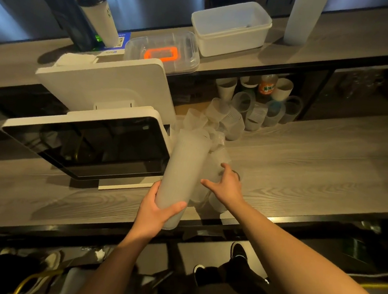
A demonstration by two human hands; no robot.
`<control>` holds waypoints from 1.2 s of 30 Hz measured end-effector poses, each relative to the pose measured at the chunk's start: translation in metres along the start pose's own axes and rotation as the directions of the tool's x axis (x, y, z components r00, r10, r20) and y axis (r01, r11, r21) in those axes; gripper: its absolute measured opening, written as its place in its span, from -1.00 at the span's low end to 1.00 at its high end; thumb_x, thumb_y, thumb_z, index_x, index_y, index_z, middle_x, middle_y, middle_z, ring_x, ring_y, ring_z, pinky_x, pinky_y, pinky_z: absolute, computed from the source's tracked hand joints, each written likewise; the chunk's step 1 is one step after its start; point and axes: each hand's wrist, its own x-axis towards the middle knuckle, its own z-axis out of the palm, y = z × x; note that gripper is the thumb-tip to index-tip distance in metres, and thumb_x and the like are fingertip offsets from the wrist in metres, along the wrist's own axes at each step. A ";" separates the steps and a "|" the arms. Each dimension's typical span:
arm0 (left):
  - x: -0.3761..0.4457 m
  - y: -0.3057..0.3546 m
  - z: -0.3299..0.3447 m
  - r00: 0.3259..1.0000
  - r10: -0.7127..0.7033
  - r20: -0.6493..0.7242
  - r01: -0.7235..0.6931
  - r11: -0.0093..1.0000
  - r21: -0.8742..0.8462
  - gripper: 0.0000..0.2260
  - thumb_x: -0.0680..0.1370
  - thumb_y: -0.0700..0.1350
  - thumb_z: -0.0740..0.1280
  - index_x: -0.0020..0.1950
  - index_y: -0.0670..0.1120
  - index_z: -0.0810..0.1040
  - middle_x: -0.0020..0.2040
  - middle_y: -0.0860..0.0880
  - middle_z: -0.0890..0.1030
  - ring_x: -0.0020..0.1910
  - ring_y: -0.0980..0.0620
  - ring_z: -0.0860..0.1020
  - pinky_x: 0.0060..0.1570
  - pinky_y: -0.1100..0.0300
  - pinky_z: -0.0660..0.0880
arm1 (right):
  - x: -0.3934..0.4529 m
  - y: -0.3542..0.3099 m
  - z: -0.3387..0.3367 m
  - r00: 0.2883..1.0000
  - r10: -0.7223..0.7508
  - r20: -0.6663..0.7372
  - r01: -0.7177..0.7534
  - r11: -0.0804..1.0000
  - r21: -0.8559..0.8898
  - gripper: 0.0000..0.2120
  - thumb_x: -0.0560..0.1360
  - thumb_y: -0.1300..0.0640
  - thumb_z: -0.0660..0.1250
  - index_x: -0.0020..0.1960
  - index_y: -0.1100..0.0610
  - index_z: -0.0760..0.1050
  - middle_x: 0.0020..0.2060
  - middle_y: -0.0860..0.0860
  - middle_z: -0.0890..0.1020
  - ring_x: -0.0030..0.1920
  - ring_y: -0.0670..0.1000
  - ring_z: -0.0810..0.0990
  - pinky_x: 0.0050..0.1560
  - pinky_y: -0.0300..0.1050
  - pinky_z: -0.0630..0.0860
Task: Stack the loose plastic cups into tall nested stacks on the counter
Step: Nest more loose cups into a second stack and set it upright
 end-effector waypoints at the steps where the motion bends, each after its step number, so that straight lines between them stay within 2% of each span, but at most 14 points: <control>1: 0.000 -0.001 -0.001 1.000 -0.007 0.001 0.007 1.000 -0.001 -0.22 0.14 0.28 0.53 0.32 0.18 0.39 0.16 0.15 0.54 0.10 0.16 0.57 -0.13 0.25 0.57 | 0.001 0.001 0.000 1.000 0.010 -0.011 -0.009 0.999 0.034 -0.07 0.35 -0.23 0.53 0.54 0.11 0.22 0.33 0.12 0.51 0.41 0.16 0.38 0.40 0.16 0.37; 3: -0.001 -0.004 -0.003 1.000 -0.020 0.000 0.020 1.000 -0.004 -0.25 0.14 0.28 0.54 0.29 0.21 0.40 0.16 0.14 0.54 0.11 0.12 0.57 -0.12 0.22 0.57 | -0.001 0.001 -0.004 0.999 0.025 -0.023 -0.022 0.992 0.126 -0.12 0.35 -0.17 0.55 0.52 0.10 0.25 0.28 0.09 0.52 0.36 0.13 0.44 0.35 0.12 0.44; 5: -0.002 -0.007 -0.004 1.000 -0.031 -0.007 0.031 0.999 -0.009 -0.31 0.14 0.28 0.54 0.22 0.25 0.41 0.16 0.13 0.55 0.10 0.12 0.57 -0.11 0.22 0.56 | -0.002 0.002 -0.012 0.998 0.047 -0.030 -0.038 0.971 0.238 -0.15 0.38 -0.09 0.56 0.52 0.10 0.24 0.22 0.06 0.51 0.29 0.08 0.48 0.25 -0.01 0.48; 7: -0.003 -0.010 -0.004 0.999 -0.036 -0.013 0.036 0.999 -0.020 -0.34 0.13 0.28 0.53 0.18 0.27 0.41 0.15 0.12 0.55 0.10 0.11 0.57 -0.11 0.23 0.55 | -0.004 0.001 -0.026 0.996 0.073 -0.048 -0.052 0.940 0.338 -0.23 0.41 -0.01 0.55 0.50 0.11 0.27 0.18 0.02 0.49 0.22 0.03 0.50 0.14 -0.13 0.44; 12: -0.003 -0.015 -0.003 1.000 -0.019 0.001 0.019 1.000 0.005 -0.27 0.13 0.29 0.54 0.25 0.26 0.39 0.17 0.12 0.54 0.13 0.09 0.56 -0.06 0.19 0.57 | -0.006 -0.011 -0.065 0.997 0.055 -0.057 -0.016 0.844 0.536 -0.39 0.46 0.04 0.50 0.45 0.04 0.36 0.25 0.06 0.47 0.23 0.02 0.47 0.20 -0.07 0.43; 15: -0.003 -0.013 -0.001 1.000 -0.008 0.019 0.007 0.998 0.060 -0.18 0.15 0.25 0.58 0.35 0.21 0.35 0.19 0.16 0.50 0.14 0.11 0.54 -0.06 0.21 0.56 | -0.007 -0.025 -0.087 0.999 -0.040 -0.015 0.040 0.746 0.665 -0.33 0.37 -0.07 0.50 0.43 0.00 0.39 0.25 0.09 0.54 0.24 0.06 0.55 0.27 0.04 0.51; 17: -0.001 -0.013 0.001 1.000 0.012 0.027 -0.015 0.995 0.102 -0.25 0.25 0.10 0.65 0.33 0.22 0.34 0.19 0.18 0.49 0.14 0.12 0.53 -0.05 0.22 0.55 | -0.009 -0.036 -0.101 0.993 -0.117 -0.013 0.092 0.696 0.712 -0.29 0.32 -0.14 0.47 0.41 0.05 0.42 0.24 0.09 0.59 0.22 0.09 0.60 0.23 0.06 0.56; 19: 0.002 -0.013 0.003 0.999 0.032 0.019 -0.034 0.990 0.140 -0.30 0.30 0.01 0.65 0.32 0.22 0.36 0.19 0.20 0.49 0.14 0.16 0.52 -0.01 0.22 0.52 | -0.011 -0.047 -0.110 0.982 -0.187 -0.029 0.155 0.710 0.687 -0.32 0.33 -0.17 0.44 0.39 0.05 0.44 0.22 0.05 0.61 0.18 0.07 0.62 0.12 0.00 0.58; 21: 0.004 -0.013 0.005 0.998 0.052 0.018 -0.054 0.981 0.185 -0.28 0.29 0.03 0.65 0.34 0.19 0.38 0.19 0.21 0.48 0.15 0.19 0.50 -0.01 0.24 0.50 | -0.011 -0.057 -0.116 0.967 -0.255 -0.027 0.224 0.788 0.573 -0.37 0.38 -0.17 0.44 0.40 -0.04 0.42 0.23 -0.03 0.55 0.17 -0.01 0.59 0.07 -0.08 0.57; 24: 0.006 -0.011 0.006 0.996 0.083 0.026 -0.087 0.970 0.225 -0.26 0.26 0.05 0.66 0.34 0.18 0.39 0.19 0.23 0.47 0.15 0.22 0.48 -0.02 0.28 0.47 | -0.011 -0.064 -0.121 0.942 -0.336 0.007 0.308 0.869 0.387 -0.50 0.54 0.00 0.42 0.43 -0.13 0.37 0.16 -0.20 0.45 0.16 -0.21 0.46 0.06 -0.28 0.45; 29: 0.008 -0.010 0.005 0.991 0.132 0.023 -0.133 0.951 0.279 -0.29 0.23 0.07 0.66 0.28 0.25 0.39 0.18 0.26 0.47 0.13 0.26 0.48 0.02 0.21 0.50 | -0.016 -0.066 -0.127 0.919 -0.389 0.062 0.368 0.904 0.217 -0.47 0.52 -0.01 0.43 0.44 -0.14 0.37 0.14 -0.14 0.47 0.16 -0.18 0.43 0.06 -0.30 0.38; 32: 0.008 -0.009 0.004 0.989 0.144 0.023 -0.144 0.945 0.293 -0.27 0.23 0.09 0.66 0.30 0.23 0.39 0.19 0.24 0.47 0.14 0.27 0.47 -0.01 0.28 0.46 | -0.017 -0.067 -0.122 0.918 -0.377 0.122 0.350 0.916 0.199 -0.50 0.53 -0.07 0.41 0.43 -0.16 0.37 0.14 -0.21 0.45 0.16 -0.23 0.42 0.07 -0.31 0.37; 34: 0.009 -0.009 0.004 0.990 0.142 0.016 -0.141 0.950 0.278 -0.25 0.23 0.10 0.65 0.34 0.18 0.40 0.20 0.21 0.48 0.16 0.23 0.48 -0.04 0.30 0.45 | -0.022 -0.070 -0.116 0.917 -0.354 0.185 0.299 0.915 0.269 -0.52 0.56 -0.15 0.33 0.45 -0.13 0.36 0.22 -0.18 0.45 0.19 -0.28 0.40 0.16 -0.29 0.36; 36: 0.010 -0.011 0.005 0.991 0.133 0.013 -0.132 0.956 0.262 -0.24 0.23 0.10 0.65 0.36 0.14 0.41 0.21 0.18 0.49 0.17 0.19 0.49 -0.06 0.31 0.44 | -0.029 -0.070 -0.108 0.906 -0.337 0.255 0.241 0.908 0.343 -0.49 0.59 -0.21 0.21 0.49 -0.08 0.31 0.33 -0.13 0.41 0.29 -0.20 0.39 0.27 -0.22 0.32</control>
